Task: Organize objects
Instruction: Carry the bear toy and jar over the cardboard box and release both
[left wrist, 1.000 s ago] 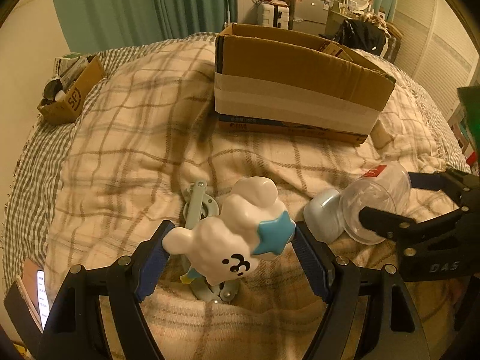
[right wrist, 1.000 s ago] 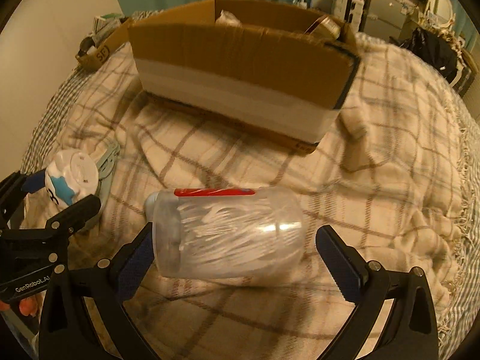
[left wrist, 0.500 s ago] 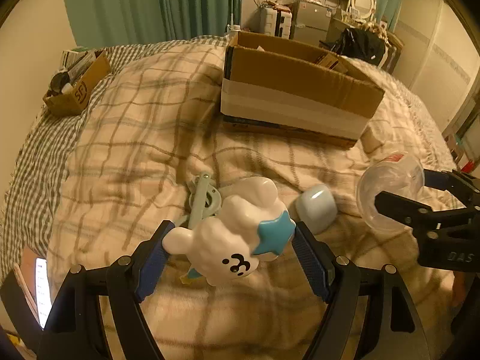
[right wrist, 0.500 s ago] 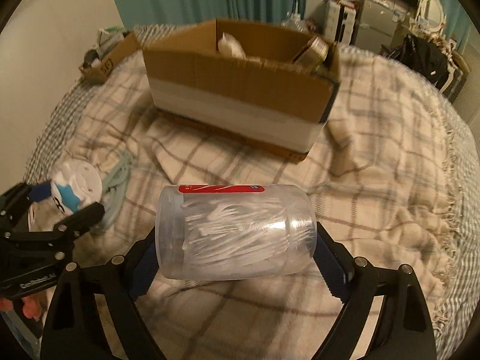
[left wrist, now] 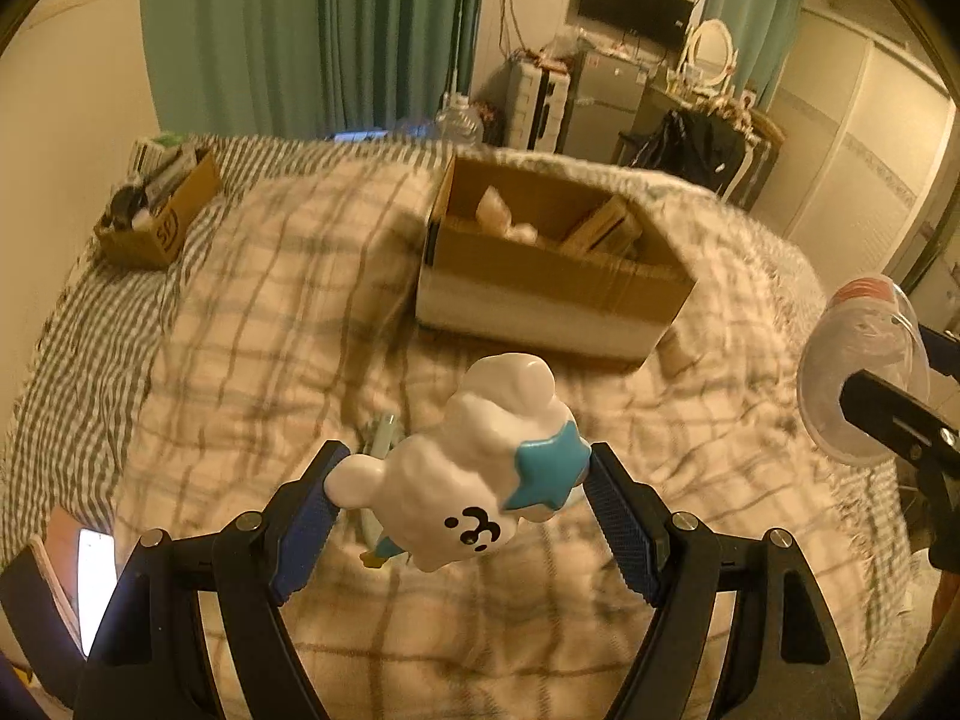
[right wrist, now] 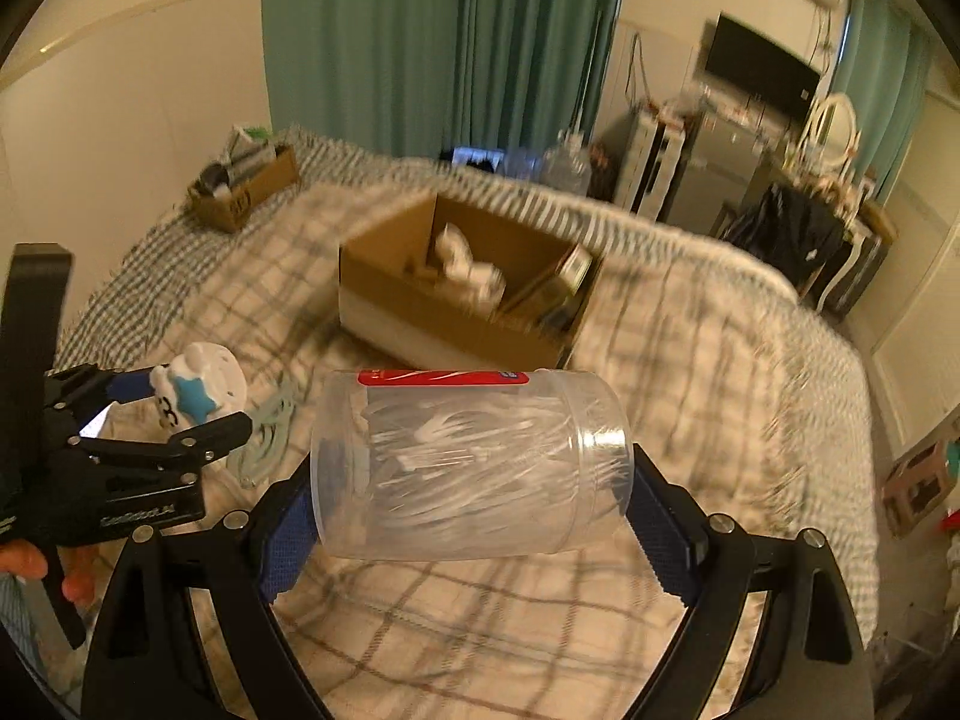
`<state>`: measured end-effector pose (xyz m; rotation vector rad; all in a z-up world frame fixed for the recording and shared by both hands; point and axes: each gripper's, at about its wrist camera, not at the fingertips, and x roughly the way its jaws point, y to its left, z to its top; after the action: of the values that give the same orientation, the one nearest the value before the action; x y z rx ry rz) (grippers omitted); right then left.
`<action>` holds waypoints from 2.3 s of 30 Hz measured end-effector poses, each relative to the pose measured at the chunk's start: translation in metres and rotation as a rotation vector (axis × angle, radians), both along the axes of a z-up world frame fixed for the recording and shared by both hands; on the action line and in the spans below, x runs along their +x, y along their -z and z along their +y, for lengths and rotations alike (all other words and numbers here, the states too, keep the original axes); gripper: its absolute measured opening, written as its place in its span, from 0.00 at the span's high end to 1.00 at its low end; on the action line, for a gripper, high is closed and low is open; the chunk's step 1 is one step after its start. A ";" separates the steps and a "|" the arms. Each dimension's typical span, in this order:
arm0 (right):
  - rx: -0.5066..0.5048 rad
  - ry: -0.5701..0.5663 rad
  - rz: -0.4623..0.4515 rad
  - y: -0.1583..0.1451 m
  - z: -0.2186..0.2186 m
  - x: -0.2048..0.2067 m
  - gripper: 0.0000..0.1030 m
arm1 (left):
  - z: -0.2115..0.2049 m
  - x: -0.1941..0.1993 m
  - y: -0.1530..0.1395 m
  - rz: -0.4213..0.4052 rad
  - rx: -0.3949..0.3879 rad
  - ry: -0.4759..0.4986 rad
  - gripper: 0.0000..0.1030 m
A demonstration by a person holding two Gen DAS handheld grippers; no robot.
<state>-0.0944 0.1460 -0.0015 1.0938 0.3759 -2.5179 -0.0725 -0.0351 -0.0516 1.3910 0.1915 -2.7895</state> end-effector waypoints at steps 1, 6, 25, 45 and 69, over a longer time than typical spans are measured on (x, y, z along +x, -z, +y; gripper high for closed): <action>0.001 -0.002 0.014 -0.008 0.000 0.000 0.12 | 0.000 -0.003 -0.007 0.008 0.008 0.004 0.22; -0.006 0.002 0.086 -0.051 0.001 -0.009 0.12 | 0.006 -0.027 -0.049 0.060 -0.012 0.028 0.22; -0.030 0.070 0.068 -0.055 -0.034 -0.194 0.13 | 0.015 -0.211 -0.039 0.050 -0.081 0.106 0.22; -0.106 0.068 -0.063 0.044 -0.045 -0.272 0.12 | 0.001 -0.251 0.027 0.054 -0.026 0.123 0.03; -0.081 0.099 0.313 -0.162 -0.002 -0.046 0.00 | -0.025 -0.060 -0.179 0.342 -0.125 0.040 0.00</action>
<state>-0.1403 0.1439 0.1609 0.7037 0.3052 -2.7711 -0.1329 -0.0602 0.1279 0.8963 -0.0080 -2.9934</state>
